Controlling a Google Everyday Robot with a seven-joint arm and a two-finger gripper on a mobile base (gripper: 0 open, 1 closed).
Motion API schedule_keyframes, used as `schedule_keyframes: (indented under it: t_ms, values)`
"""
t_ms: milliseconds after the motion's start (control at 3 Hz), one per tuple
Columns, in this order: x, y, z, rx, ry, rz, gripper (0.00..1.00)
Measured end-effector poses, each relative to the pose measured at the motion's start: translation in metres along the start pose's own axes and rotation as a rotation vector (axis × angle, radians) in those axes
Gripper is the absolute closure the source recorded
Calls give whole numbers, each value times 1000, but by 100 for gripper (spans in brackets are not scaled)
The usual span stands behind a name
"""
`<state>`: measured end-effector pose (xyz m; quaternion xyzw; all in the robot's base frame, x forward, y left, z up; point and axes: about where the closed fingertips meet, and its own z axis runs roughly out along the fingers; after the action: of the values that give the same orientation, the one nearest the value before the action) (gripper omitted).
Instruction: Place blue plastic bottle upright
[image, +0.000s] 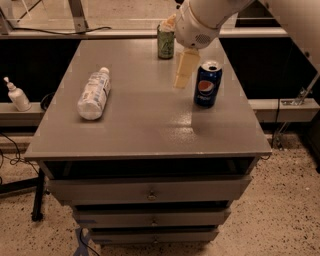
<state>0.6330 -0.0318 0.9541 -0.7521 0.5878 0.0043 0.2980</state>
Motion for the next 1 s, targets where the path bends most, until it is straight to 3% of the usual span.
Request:
schedule_keyframes:
  t_ms: [667, 1000]
  values:
    - [-9, -49, 67, -36, 98, -317, 0]
    - [-31, -67, 104, -66, 85, -472, 0]
